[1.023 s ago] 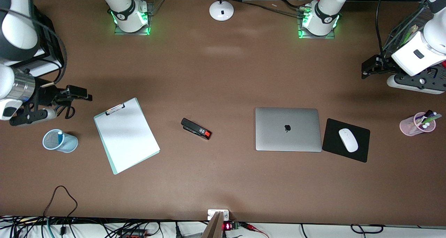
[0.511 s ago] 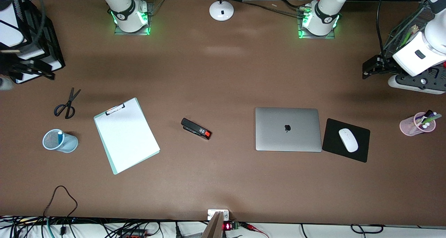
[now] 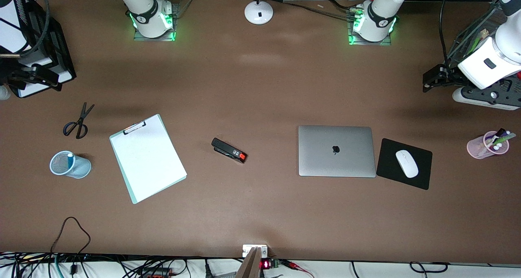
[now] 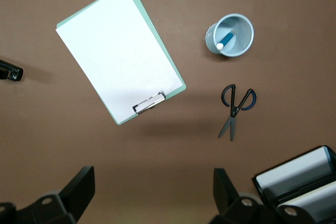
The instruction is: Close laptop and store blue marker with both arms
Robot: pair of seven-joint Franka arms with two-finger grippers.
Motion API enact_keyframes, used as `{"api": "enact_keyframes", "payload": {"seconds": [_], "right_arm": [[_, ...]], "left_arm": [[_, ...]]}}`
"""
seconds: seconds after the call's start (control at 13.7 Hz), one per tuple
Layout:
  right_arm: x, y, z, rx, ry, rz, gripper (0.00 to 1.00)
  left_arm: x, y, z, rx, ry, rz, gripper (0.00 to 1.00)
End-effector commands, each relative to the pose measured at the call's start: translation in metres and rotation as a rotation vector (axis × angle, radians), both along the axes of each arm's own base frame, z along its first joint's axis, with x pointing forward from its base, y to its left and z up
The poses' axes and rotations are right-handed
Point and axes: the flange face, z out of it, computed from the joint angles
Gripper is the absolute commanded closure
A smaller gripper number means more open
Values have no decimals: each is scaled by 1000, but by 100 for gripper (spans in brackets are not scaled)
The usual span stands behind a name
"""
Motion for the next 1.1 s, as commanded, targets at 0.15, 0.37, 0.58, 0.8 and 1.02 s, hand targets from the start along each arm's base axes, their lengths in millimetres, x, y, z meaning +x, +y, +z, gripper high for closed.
{"api": "enact_keyframes", "payload": {"seconds": [0.15,0.37,0.58,0.8,1.02], "right_arm": [[-19,2,11,15,-3,-2,0],[-14,11,21,7,-24,0,0],[-14,11,23,10,-28,-2,0],[-14,11,22,10,-25,-2,0],[-14,13,22,10,-24,2,0]], "left_arm": [[4,-2,6,-4,-3,-3,0],[4,-3,6,-4,-3,-5,0],[4,-3,6,-4,-3,-5,0],[4,-3,6,-4,-3,-5,0],[4,-3,6,-4,-3,-5,0]]}}
